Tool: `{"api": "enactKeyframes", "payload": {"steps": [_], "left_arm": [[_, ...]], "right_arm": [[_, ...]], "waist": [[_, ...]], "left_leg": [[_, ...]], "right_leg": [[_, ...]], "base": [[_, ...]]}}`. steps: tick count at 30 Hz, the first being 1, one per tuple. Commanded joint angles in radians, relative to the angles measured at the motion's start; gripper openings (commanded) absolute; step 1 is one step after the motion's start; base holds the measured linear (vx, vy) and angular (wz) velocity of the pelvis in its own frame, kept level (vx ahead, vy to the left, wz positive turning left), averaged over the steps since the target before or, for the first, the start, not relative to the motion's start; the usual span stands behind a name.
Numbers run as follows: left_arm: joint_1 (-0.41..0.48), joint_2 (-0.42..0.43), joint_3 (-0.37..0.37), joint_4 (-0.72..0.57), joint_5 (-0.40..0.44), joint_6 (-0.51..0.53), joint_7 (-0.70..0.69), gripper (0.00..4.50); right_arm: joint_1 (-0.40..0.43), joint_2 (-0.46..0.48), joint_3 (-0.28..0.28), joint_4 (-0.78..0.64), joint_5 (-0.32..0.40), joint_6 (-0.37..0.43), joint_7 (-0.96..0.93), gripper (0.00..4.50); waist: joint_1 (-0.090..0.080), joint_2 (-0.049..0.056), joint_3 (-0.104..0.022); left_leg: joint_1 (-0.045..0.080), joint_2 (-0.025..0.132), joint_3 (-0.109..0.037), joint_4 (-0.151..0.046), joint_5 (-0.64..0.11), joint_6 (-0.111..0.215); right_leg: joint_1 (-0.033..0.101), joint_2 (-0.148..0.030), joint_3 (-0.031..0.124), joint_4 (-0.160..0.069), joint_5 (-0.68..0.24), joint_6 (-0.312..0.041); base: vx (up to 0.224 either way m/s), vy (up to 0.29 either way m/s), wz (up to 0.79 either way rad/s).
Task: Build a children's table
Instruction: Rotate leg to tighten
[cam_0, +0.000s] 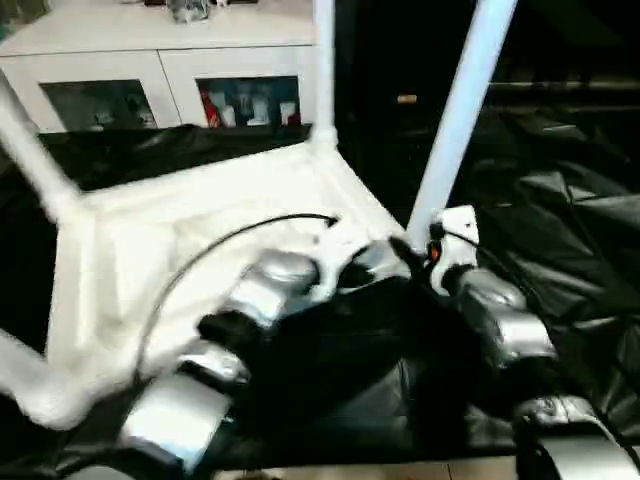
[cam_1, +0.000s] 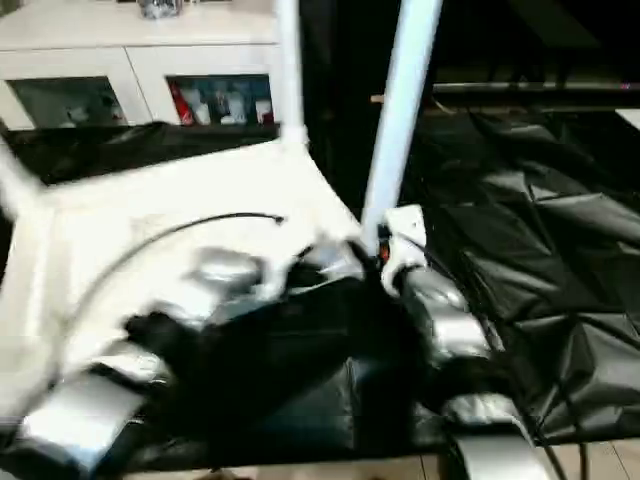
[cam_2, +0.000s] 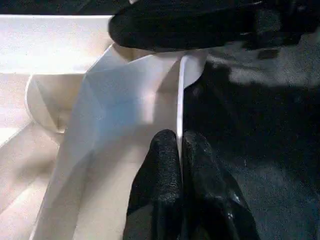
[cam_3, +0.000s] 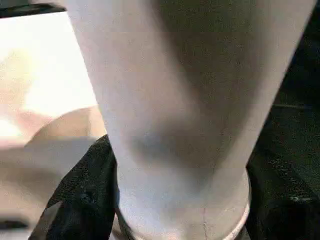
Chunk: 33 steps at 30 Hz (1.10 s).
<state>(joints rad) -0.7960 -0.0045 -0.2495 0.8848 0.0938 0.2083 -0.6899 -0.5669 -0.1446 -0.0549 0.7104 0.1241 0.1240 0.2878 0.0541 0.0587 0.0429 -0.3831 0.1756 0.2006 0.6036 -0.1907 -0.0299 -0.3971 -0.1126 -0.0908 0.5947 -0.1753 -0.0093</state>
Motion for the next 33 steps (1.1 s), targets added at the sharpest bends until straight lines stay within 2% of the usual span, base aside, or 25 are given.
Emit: {"api": "enactKeyframes", "payload": {"steps": [1, 2, 4, 7, 8, 10, 11, 15, 16, 17, 18, 19, 20, 21, 23, 24, 26, 28, 32, 33], "left_arm": [[-0.003, -0.009, 0.036, 0.009, -0.013, -0.012, 0.068, 0.00], [-0.001, -0.008, 0.033, 0.006, -0.009, -0.016, 0.064, 0.00], [0.003, 0.004, 0.024, 0.007, 0.000, -0.041, 0.037, 0.00], [0.006, 0.027, 0.015, 0.013, 0.004, -0.073, 0.008, 0.00], [0.008, 0.038, 0.016, 0.012, 0.001, -0.076, -0.001, 0.00], [0.015, 0.060, 0.022, 0.006, -0.005, -0.100, -0.016, 0.00], [0.021, 0.075, 0.025, 0.003, -0.008, -0.112, -0.034, 0.00], [0.038, 0.115, 0.020, -0.006, -0.017, -0.161, -0.113, 0.00], [0.044, 0.124, 0.018, -0.011, -0.020, -0.173, -0.138, 0.00], [0.055, 0.136, 0.016, -0.026, -0.032, -0.191, -0.185, 0.00], [0.071, 0.156, 0.006, -0.054, -0.047, -0.204, -0.260, 0.00], [0.083, 0.173, -0.002, -0.077, -0.058, -0.209, -0.317, 0.00], [0.083, 0.173, -0.002, -0.077, -0.058, -0.209, -0.317, 0.00], [0.090, 0.181, -0.005, -0.091, -0.071, -0.209, -0.356, 0.00], [0.094, 0.189, -0.004, -0.105, -0.087, -0.199, -0.394, 0.00], [0.102, 0.198, -0.008, -0.130, -0.104, -0.187, -0.439, 0.00], [0.104, 0.200, -0.009, -0.137, -0.108, -0.187, -0.450, 0.00], [0.104, 0.195, -0.002, -0.141, -0.116, -0.178, -0.468, 0.00], [0.103, 0.194, 0.001, -0.143, -0.115, -0.179, -0.478, 0.00], [0.102, 0.192, 0.002, -0.143, -0.113, -0.178, -0.481, 0.00]], "right_arm": [[0.018, 0.050, 0.034, 0.049, 0.011, 0.019, 0.033, 2.74], [0.016, 0.053, 0.037, 0.046, 0.011, 0.011, 0.044, 2.74], [0.014, 0.056, 0.039, 0.040, 0.016, -0.005, 0.069, 3.44], [0.012, 0.048, 0.030, 0.034, 0.021, -0.023, 0.088, 3.53], [0.012, 0.034, 0.038, 0.029, 0.008, -0.037, 0.099, 3.64], [0.020, -0.008, 0.073, 0.002, -0.009, -0.049, 0.188, 3.85], [0.034, -0.042, 0.099, -0.034, -0.012, -0.040, 0.262, 3.85], [0.078, -0.141, 0.147, -0.135, -0.002, -0.021, 0.432, 3.85], [0.089, -0.162, 0.156, -0.156, 0.000, -0.020, 0.469, 3.85], [0.103, -0.189, 0.158, -0.183, 0.009, -0.014, 0.517, 3.85], [0.113, -0.214, 0.153, -0.208, 0.021, -0.012, 0.556, 3.85], [0.118, -0.234, 0.147, -0.224, 0.033, -0.008, 0.587, 3.85], [0.118, -0.234, 0.147, -0.224, 0.033, -0.008, 0.587, 3.85], [0.117, -0.246, 0.142, -0.230, 0.043, -0.008, 0.606, 3.85], [0.111, -0.256, 0.135, -0.229, 0.054, -0.005, 0.624, 3.85], [0.105, -0.266, 0.141, -0.221, 0.054, 0.001, 0.652, 3.85], [0.104, -0.270, 0.146, -0.218, 0.052, 0.003, 0.662, 3.85], [0.106, -0.286, 0.175, -0.216, 0.031, 0.002, 0.695, 3.85], [0.104, -0.281, 0.177, -0.215, 0.037, 0.013, 0.715, 3.85], [0.099, -0.277, 0.176, -0.209, 0.041, 0.015, 0.717, 3.70]], "waist": [[-0.003, -0.025, -0.064], [-0.002, -0.024, -0.065], [-0.001, -0.025, -0.065], [-0.003, -0.026, -0.064], [-0.007, -0.028, -0.064], [-0.008, -0.028, -0.064], [-0.011, -0.036, -0.063], [-0.011, -0.036, -0.061], [-0.011, -0.047, -0.063], [-0.009, -0.044, -0.063], [-0.008, -0.045, -0.061], [-0.009, -0.043, -0.061], [-0.006, -0.041, -0.063], [-0.006, -0.041, -0.065], [-0.004, -0.041, -0.063], [0.003, -0.032, -0.064], [0.009, -0.033, -0.063], [0.016, -0.032, -0.064], [0.021, -0.034, -0.064], [0.024, -0.034, -0.064]], "left_leg": [[0.014, 0.046, -0.025, -0.073, -0.189, 0.060], [0.013, 0.046, -0.025, -0.072, -0.182, 0.074], [0.012, 0.047, -0.025, -0.071, -0.174, 0.087], [0.010, 0.047, -0.026, -0.073, -0.177, 0.096], [0.006, 0.047, -0.028, -0.073, -0.175, 0.094], [0.011, 0.048, -0.026, -0.071, -0.182, 0.093], [0.005, 0.047, -0.026, -0.071, -0.183, 0.101], [0.005, 0.046, -0.027, -0.069, -0.172, 0.116], [0.003, 0.047, -0.025, -0.067, -0.169, 0.125], [0.004, 0.049, -0.025, -0.067, -0.163, 0.133], [-0.002, 0.051, -0.028, -0.068, -0.151, 0.139], [0.000, 0.053, -0.026, -0.068, -0.151, 0.141], [0.004, 0.053, -0.026, -0.066, -0.148, 0.140], [0.006, 0.055, -0.025, -0.066, -0.133, 0.142], [0.008, 0.057, -0.023, -0.066, -0.131, 0.144], [0.011, 0.058, -0.022, -0.066, -0.134, 0.137], [0.011, 0.059, -0.021, -0.067, -0.135, 0.131], [0.013, 0.059, -0.020, -0.067, -0.135, 0.125], [0.011, 0.057, -0.020, -0.067, -0.141, 0.119], [0.010, 0.057, -0.020, -0.067, -0.138, 0.117]], "right_leg": [[0.048, -0.052, 0.042, -0.078, -0.239, -0.214], [0.048, -0.052, 0.042, -0.078, -0.240, -0.211], [0.048, -0.052, 0.041, -0.079, -0.244, -0.206], [0.048, -0.051, 0.041, -0.078, -0.253, -0.202], [0.051, -0.052, 0.039, -0.078, -0.257, -0.198], [0.046, -0.052, 0.040, -0.080, -0.259, -0.202], [0.051, -0.050, 0.038, -0.079, -0.257, -0.203], [0.053, -0.052, 0.039, -0.081, -0.274, -0.193], [0.053, -0.050, 0.039, -0.080, -0.276, -0.189], [0.050, -0.052, 0.040, -0.077, -0.270, -0.193], [0.055, -0.053, 0.040, -0.074, -0.267, -0.194], [0.050, -0.053, 0.039, -0.073, -0.267, -0.201], [0.049, -0.053, 0.040, -0.073, -0.259, -0.205], [0.047, -0.051, 0.042, -0.067, -0.224, -0.222], [0.043, -0.049, 0.042, -0.066, -0.209, -0.235], [0.041, -0.049, 0.042, -0.064, -0.204, -0.244], [0.041, -0.048, 0.043, -0.062, -0.192, -0.248], [0.042, -0.049, 0.044, -0.060, -0.171, -0.254], [0.045, -0.052, 0.044, -0.061, -0.182, -0.246], [0.046, -0.053, 0.044, -0.061, -0.186, -0.242]], "base": [[0.000, 0.000, 0.00], [0.000, 0.000, 0.00], [0.000, 0.000, 0.00], [0.000, 0.000, 0.00], [0.000, 0.000, 0.00], [0.000, 0.000, 0.00], [0.000, 0.000, 0.00], [0.000, 0.000, 0.00], [0.000, 0.000, 0.00], [0.000, 0.000, 0.00], [0.000, 0.000, 0.00], [0.000, 0.000, 0.00], [0.000, 0.000, 0.00], [0.000, 0.000, 0.00], [0.000, 0.000, 0.00], [0.000, 0.000, 0.00], [0.000, 0.000, 0.00], [0.000, 0.000, 0.00], [0.000, 0.000, 0.00], [0.000, 0.000, 0.00]]}}
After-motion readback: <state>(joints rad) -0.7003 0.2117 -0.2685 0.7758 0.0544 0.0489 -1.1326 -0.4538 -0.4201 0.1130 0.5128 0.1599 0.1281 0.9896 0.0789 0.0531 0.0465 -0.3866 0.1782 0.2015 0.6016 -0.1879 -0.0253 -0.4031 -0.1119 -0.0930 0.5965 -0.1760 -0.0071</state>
